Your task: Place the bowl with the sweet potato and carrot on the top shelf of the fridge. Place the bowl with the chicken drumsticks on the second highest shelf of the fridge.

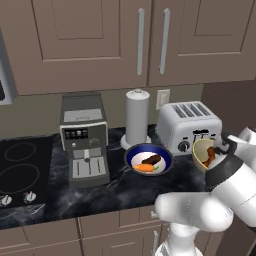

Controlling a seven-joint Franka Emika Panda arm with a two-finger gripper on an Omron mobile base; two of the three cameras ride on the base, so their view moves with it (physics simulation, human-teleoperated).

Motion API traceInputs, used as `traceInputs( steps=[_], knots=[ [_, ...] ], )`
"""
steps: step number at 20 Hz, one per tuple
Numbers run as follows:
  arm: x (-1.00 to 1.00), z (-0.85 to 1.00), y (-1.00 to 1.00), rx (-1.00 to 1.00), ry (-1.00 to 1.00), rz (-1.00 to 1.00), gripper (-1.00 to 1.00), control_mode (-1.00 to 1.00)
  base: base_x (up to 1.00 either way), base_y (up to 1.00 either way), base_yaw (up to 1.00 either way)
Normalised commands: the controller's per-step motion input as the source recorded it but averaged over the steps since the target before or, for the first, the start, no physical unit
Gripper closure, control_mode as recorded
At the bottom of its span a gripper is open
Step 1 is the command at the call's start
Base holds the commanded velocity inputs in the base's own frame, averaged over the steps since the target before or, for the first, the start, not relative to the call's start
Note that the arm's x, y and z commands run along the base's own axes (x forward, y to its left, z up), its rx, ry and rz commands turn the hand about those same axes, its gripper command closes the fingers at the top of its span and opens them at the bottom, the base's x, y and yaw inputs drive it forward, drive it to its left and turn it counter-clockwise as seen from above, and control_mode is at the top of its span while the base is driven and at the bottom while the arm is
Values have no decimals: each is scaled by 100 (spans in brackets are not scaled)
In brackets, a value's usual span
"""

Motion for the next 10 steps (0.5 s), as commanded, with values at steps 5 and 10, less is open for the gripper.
traceInputs(
  steps=[5,10],
  knots=[
    [0,0,0,0,0,0,100,-100,0,0,0],
    [-31,39,25,0,-14,0,100,-100,0,0,0]
  ],
)
